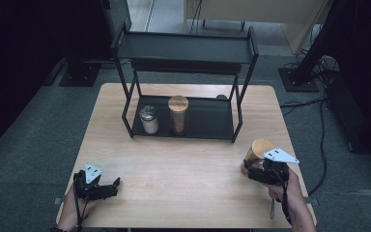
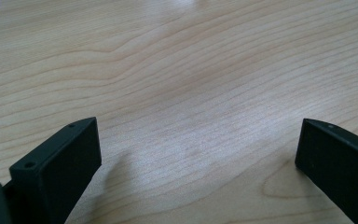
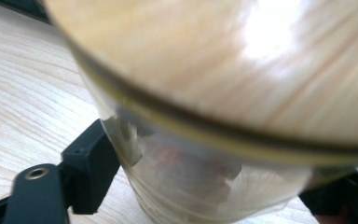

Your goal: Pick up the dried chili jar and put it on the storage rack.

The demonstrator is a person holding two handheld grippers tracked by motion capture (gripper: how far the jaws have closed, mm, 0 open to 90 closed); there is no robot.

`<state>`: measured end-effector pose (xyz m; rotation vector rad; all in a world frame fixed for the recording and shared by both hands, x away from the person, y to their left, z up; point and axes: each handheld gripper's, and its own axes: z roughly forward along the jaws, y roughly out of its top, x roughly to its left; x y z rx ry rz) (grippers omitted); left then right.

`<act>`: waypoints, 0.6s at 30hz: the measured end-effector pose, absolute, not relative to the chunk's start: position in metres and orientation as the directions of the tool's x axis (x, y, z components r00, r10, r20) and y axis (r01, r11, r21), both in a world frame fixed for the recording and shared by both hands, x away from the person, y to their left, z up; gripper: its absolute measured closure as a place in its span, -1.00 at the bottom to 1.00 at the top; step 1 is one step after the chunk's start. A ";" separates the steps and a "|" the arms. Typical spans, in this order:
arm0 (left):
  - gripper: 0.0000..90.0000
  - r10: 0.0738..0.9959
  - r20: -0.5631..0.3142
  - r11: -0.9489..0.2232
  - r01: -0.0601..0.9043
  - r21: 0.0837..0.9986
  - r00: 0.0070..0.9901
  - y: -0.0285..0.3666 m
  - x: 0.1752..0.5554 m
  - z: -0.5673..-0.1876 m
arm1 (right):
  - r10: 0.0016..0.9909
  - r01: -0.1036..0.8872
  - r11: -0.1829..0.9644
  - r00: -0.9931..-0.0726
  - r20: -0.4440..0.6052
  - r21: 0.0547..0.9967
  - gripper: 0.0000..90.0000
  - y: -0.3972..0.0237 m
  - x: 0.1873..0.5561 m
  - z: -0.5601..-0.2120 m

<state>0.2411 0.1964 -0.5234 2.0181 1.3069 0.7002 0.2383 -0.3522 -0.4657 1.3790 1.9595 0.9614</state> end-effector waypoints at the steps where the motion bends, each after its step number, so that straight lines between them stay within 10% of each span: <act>1: -0.99 0.925 0.096 -0.313 0.592 0.743 0.368 0.196 0.241 -0.523 | 0.947 0.552 0.216 -0.318 -0.036 0.805 -0.51 -0.352 0.239 -0.465; 18: -0.99 0.925 0.096 -0.313 0.593 0.741 0.368 0.196 0.241 -0.523 | 0.939 0.564 0.235 -0.343 -0.035 0.792 -0.46 -0.342 0.243 -0.460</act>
